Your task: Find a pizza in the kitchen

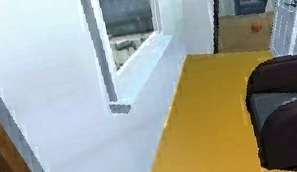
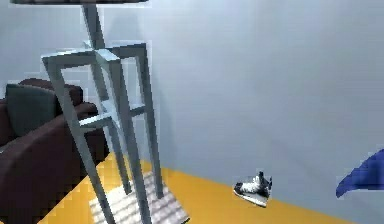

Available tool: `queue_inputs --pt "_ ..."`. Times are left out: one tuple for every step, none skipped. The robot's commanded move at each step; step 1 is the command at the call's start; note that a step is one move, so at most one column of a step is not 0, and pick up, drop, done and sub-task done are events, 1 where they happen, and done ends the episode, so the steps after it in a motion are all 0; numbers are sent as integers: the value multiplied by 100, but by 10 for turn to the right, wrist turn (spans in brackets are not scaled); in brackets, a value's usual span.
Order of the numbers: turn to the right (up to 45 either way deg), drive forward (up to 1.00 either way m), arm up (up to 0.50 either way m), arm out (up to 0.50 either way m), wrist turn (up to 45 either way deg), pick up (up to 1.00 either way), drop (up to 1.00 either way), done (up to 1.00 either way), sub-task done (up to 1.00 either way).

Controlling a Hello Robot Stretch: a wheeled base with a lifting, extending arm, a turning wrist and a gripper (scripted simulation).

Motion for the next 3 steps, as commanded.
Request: queue_inputs --pt "0 30 0 0 0 0 0 0 0" --pt "210 0 0 0 0 0 0 0 0" --pt "0 100 0 0 0 0 0 0 0"
